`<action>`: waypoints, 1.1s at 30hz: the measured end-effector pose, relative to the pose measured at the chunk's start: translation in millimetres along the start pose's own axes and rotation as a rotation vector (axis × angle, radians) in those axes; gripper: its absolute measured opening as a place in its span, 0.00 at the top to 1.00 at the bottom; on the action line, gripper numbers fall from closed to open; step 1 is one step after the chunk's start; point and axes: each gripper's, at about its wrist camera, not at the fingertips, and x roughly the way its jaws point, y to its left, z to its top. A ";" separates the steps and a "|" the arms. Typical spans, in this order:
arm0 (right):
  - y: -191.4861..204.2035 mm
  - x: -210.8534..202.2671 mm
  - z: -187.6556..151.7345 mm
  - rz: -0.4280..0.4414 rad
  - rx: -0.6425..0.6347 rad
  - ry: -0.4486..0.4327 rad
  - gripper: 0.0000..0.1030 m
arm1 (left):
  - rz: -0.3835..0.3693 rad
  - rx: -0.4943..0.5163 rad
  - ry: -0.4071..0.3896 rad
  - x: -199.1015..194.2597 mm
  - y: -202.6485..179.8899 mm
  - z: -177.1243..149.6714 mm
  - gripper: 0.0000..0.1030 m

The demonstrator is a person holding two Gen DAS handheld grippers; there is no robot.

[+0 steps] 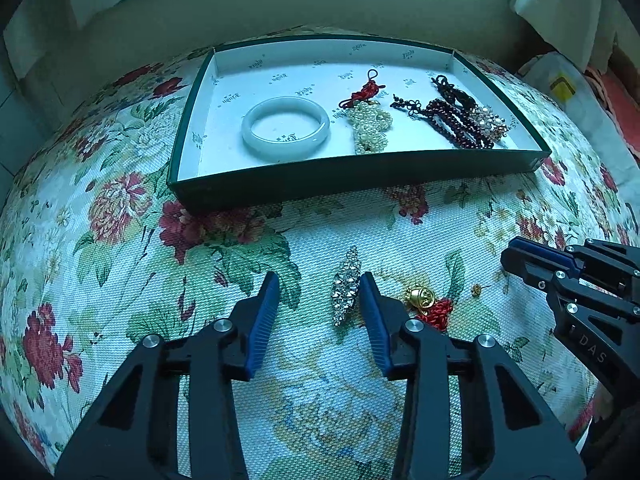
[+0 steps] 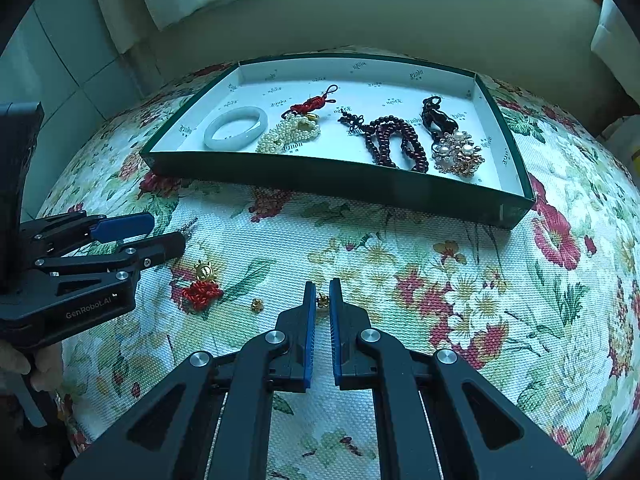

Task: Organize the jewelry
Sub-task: 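Move the left tool to the rhinestone hairpin and close on it, then carry the rhinestone hairpin into the green box with the left tool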

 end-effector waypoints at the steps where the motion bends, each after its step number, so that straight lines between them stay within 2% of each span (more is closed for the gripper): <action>1: 0.1 0.6 -0.1 0.001 0.001 0.002 0.94 | -0.003 0.009 -0.001 0.0 -1.9 -0.1 0.68; 5: 0.1 1.8 0.1 0.004 0.003 0.005 0.94 | -0.021 0.045 -0.007 -0.4 -8.1 -0.8 0.86; 6: -0.1 1.9 0.1 0.005 0.004 0.004 0.94 | -0.021 0.050 -0.007 -0.4 -9.0 -0.7 0.87; 17: -1.9 0.5 -0.8 0.010 0.013 -0.001 0.94 | -0.015 0.046 -0.012 -5.1 -6.2 0.2 0.88; 27: -1.2 -4.9 1.5 0.017 0.017 -0.014 0.94 | -0.026 0.040 -0.058 -26.4 -6.1 8.9 0.88; 33: -4.8 -11.9 14.0 0.020 0.019 -0.043 0.94 | -0.023 0.043 -0.086 -32.7 -6.7 21.7 0.88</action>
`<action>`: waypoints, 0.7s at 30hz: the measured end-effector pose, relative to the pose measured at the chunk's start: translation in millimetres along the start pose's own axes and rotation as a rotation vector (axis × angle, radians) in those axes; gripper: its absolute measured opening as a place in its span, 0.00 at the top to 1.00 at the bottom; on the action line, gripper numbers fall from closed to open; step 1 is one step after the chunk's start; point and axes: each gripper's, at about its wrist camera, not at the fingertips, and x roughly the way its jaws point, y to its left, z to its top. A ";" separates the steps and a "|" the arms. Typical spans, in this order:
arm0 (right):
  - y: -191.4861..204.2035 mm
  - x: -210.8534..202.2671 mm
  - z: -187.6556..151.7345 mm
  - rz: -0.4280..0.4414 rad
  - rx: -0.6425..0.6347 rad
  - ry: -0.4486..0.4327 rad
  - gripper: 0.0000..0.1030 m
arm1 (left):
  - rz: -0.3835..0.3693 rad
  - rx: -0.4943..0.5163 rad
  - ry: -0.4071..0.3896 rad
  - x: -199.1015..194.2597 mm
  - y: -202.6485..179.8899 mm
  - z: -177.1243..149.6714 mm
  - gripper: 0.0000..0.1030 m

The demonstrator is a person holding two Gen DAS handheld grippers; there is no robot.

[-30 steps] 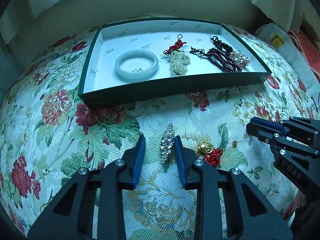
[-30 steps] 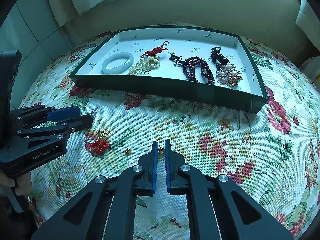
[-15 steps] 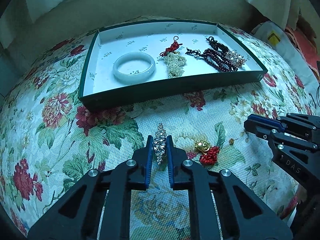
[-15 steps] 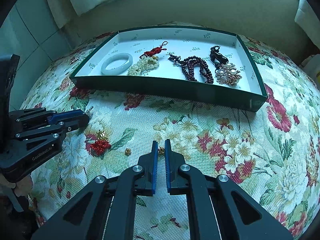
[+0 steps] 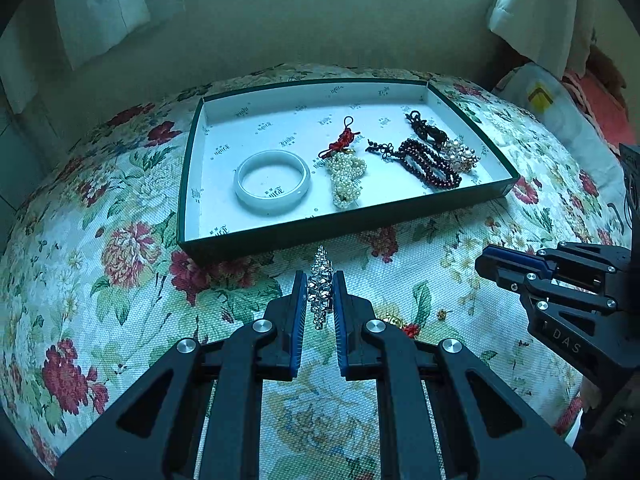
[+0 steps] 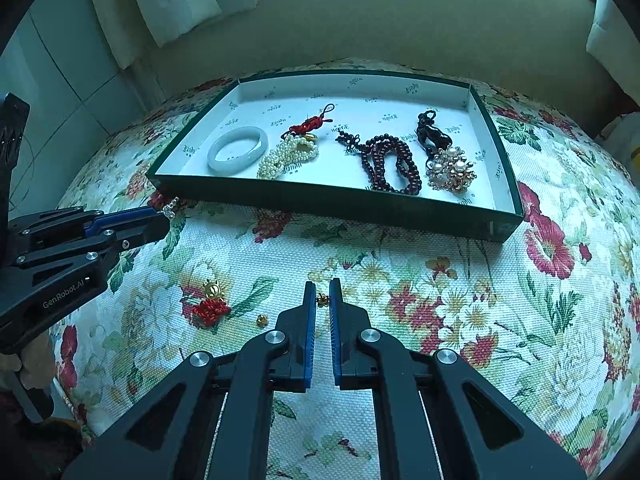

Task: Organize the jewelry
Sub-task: 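Carry the rhinestone hairpin into the green box with the left tool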

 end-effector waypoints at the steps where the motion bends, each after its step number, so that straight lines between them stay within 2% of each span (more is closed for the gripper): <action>1: -0.7 -1.1 2.8 -0.002 -0.002 -0.007 0.94 | 0.001 -0.001 -0.004 -0.3 0.6 3.1 0.88; 11: -10.1 -2.9 51.5 -0.017 -0.021 -0.088 0.94 | 0.017 0.011 -0.073 5.0 4.4 50.5 0.88; 21: -19.6 33.4 105.6 -0.037 -0.045 -0.109 0.94 | 0.055 0.028 -0.091 41.6 11.9 98.6 0.88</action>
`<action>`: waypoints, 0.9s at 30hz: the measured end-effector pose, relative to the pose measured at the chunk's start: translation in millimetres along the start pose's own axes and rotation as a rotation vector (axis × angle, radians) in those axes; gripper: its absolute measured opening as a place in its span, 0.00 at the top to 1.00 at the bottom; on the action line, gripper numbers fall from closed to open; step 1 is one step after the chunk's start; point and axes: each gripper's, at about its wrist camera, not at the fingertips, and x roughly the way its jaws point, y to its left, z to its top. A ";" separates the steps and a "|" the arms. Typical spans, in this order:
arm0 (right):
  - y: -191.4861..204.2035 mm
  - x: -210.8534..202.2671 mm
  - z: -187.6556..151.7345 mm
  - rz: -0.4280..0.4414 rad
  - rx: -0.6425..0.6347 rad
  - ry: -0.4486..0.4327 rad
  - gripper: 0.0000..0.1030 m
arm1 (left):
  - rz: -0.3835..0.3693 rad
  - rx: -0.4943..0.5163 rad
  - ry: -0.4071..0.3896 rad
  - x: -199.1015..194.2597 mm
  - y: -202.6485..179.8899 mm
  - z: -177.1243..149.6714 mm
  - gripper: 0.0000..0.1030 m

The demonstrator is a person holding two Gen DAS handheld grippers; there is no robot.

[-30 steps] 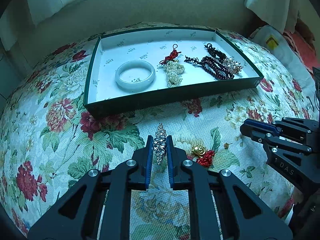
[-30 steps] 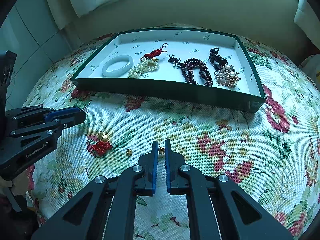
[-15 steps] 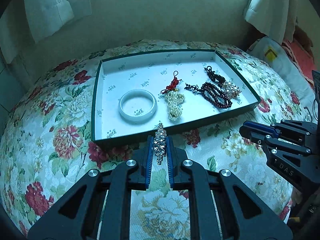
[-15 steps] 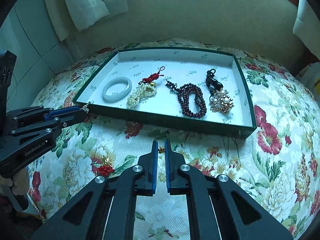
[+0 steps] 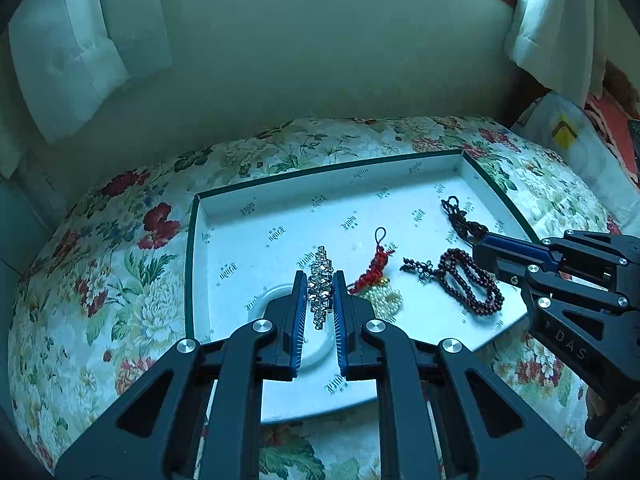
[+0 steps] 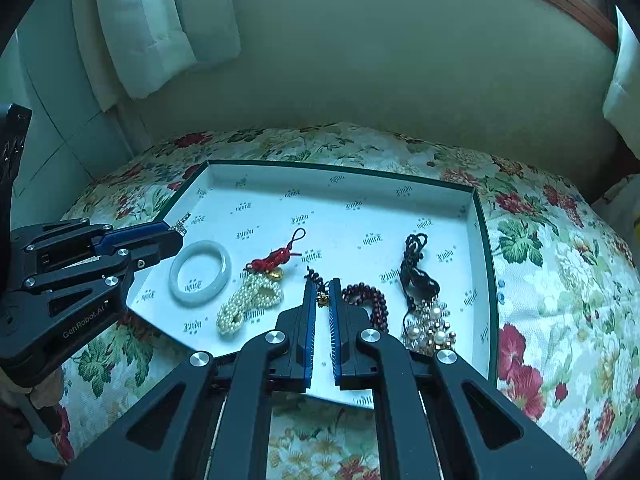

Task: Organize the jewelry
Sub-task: 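Carry the rhinestone hairpin into the green box with the left tool, then open the left tool to release the hairpin inside the box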

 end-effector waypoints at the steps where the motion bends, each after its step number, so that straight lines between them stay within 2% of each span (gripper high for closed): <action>1: -0.6 5.7 3.2 -0.002 -0.004 0.002 0.94 | 0.004 -0.004 0.003 6.0 1.7 3.3 0.88; 12: -15.1 64.4 18.0 -0.037 -0.001 0.075 0.94 | 0.031 -0.038 0.085 70.9 14.7 17.1 0.88; 24: -20.1 79.8 19.2 -0.045 0.009 0.104 0.93 | 0.024 -0.034 0.115 86.7 14.5 16.6 0.87; 27: -21.0 79.5 18.7 -0.050 0.010 0.103 0.93 | 0.027 -0.027 0.105 84.7 14.1 17.4 0.78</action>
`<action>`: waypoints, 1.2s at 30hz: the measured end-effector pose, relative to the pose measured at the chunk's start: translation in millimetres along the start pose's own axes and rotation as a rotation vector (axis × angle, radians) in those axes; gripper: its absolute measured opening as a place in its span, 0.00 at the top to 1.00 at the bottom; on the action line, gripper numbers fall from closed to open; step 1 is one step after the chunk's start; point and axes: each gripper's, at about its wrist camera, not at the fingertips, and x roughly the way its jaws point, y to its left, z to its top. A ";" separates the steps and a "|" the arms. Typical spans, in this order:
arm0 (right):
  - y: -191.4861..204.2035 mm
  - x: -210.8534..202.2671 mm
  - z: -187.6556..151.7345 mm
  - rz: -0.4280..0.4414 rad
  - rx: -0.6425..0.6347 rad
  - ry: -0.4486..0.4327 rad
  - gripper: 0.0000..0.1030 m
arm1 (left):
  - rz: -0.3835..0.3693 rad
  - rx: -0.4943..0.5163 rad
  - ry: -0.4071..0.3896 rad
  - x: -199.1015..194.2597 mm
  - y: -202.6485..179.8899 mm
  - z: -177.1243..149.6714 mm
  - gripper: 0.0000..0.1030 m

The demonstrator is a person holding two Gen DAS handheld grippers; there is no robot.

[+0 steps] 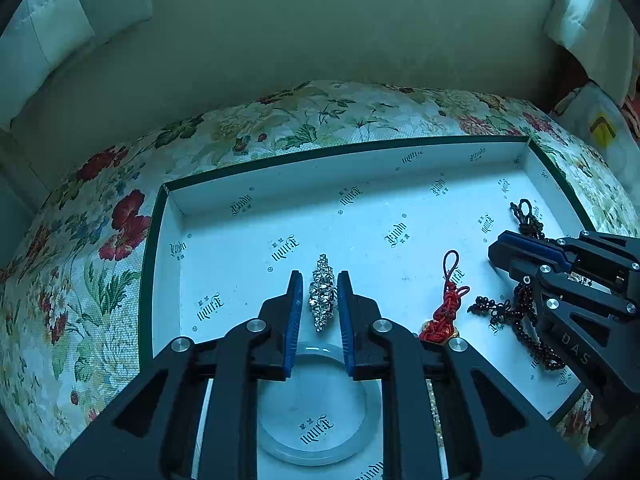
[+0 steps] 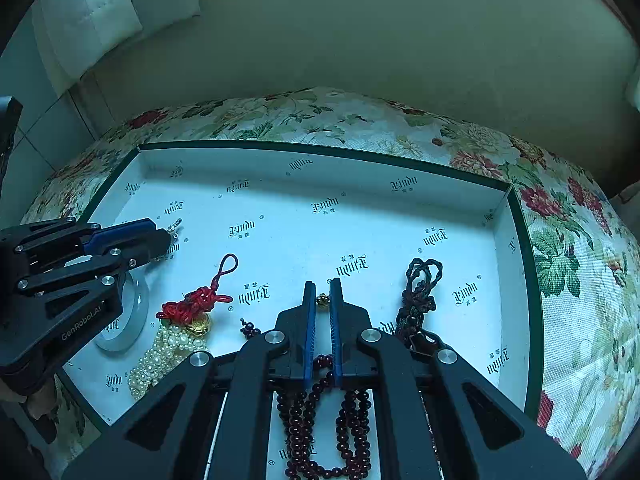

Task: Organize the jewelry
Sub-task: 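Open the left tool to release the hairpin inside the box, then move the left tool to the red flower charm and close on it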

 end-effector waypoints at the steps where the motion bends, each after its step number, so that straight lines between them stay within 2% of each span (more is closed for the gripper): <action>1: -0.4 -0.5 -0.1 0.001 0.002 0.001 0.93 | 0.004 -0.002 -0.001 -0.6 0.5 -0.1 0.71; 2: -1.2 -1.5 -0.1 0.004 0.007 0.000 0.92 | 0.005 -0.007 -0.003 -1.7 1.5 -0.3 0.65; 5: -3.8 -7.2 0.7 0.013 0.023 -0.011 0.85 | 0.001 -0.023 -0.011 -7.4 4.7 -1.4 0.60; 7: -4.8 -12.4 1.3 0.012 0.032 -0.027 0.59 | 0.001 -0.032 -0.019 -12.9 6.0 -2.3 0.56; 8: -5.0 -16.0 1.2 0.009 0.035 -0.039 0.55 | -0.001 -0.033 -0.023 -16.2 6.2 -3.0 0.56; 15: -2.1 -43.0 -5.8 0.002 0.025 -0.079 0.54 | -0.009 -0.033 -0.052 -46.2 4.5 -13.7 0.56; 23: 7.4 -83.1 -40.7 0.001 0.014 -0.098 0.54 | -0.032 -0.029 -0.055 -81.9 -2.3 -47.1 0.56; 36: 39.1 -109.9 -122.2 0.056 -0.012 0.002 0.56 | -0.039 -0.021 0.008 -111.7 -9.6 -120.4 0.56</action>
